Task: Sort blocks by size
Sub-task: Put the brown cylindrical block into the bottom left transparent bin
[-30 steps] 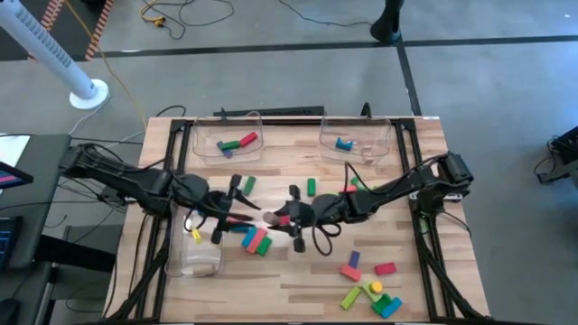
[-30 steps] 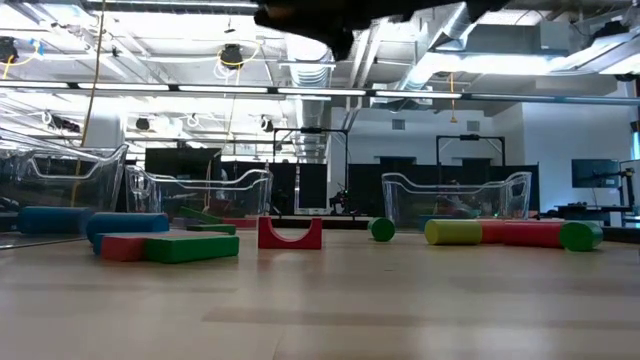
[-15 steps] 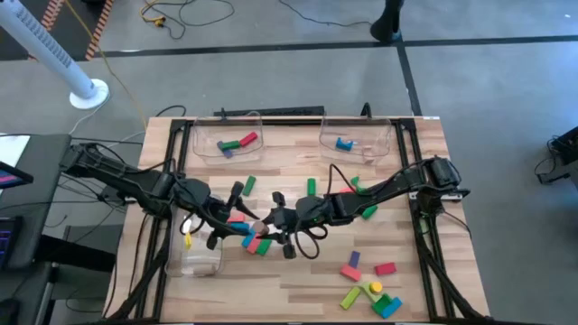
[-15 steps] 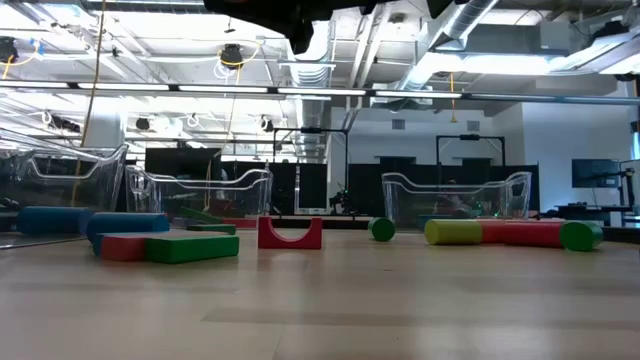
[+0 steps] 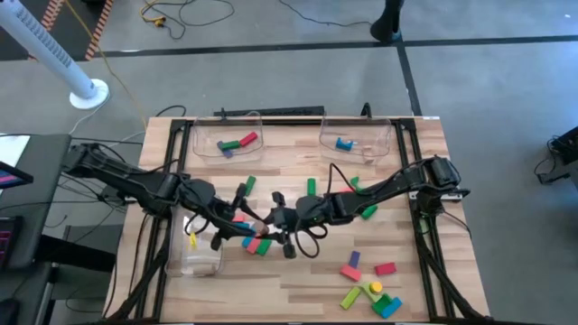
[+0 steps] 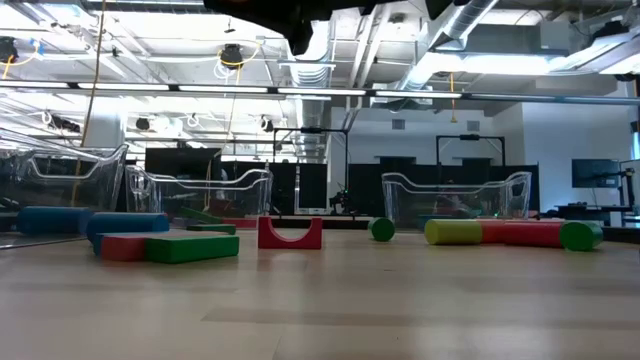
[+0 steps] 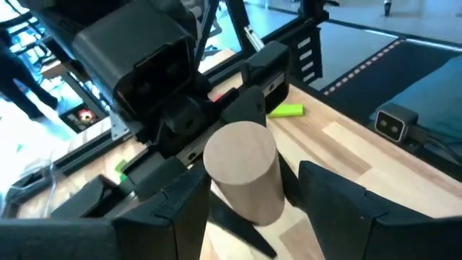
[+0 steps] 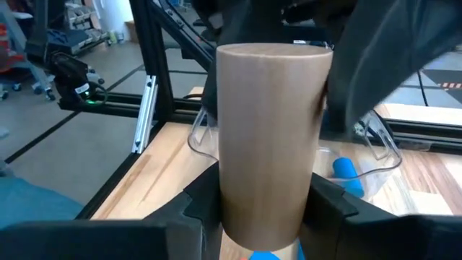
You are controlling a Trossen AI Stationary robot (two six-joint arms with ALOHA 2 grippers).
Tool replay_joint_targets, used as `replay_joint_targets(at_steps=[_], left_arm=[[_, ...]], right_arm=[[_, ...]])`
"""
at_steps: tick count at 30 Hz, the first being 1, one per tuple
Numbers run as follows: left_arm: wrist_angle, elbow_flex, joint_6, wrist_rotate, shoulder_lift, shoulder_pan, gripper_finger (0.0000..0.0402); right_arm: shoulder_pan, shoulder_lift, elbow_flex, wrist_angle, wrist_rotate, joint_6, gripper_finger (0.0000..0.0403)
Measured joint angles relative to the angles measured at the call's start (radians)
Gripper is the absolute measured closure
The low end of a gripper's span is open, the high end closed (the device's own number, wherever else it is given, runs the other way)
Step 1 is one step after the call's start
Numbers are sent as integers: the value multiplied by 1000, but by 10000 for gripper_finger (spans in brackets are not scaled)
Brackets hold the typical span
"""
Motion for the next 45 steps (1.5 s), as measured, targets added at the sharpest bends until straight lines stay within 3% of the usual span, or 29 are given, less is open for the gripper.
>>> replay_joint_targets(at_steps=[11,22,32,45], left_arm=[[81,0,-12,12,33,9,205],[35,1,-19,29,32,9,273],[19,1,-18,28,11,9,272],[-194,-1,-110,27,-131,1,276]], right_arm=[[-2,1,0,-16,9,0,246],[0,3,-2,-25,10,-13,246],[-1,3,-1,-21,13,-15,238],[-3,0,0,-53,18,-18,196]])
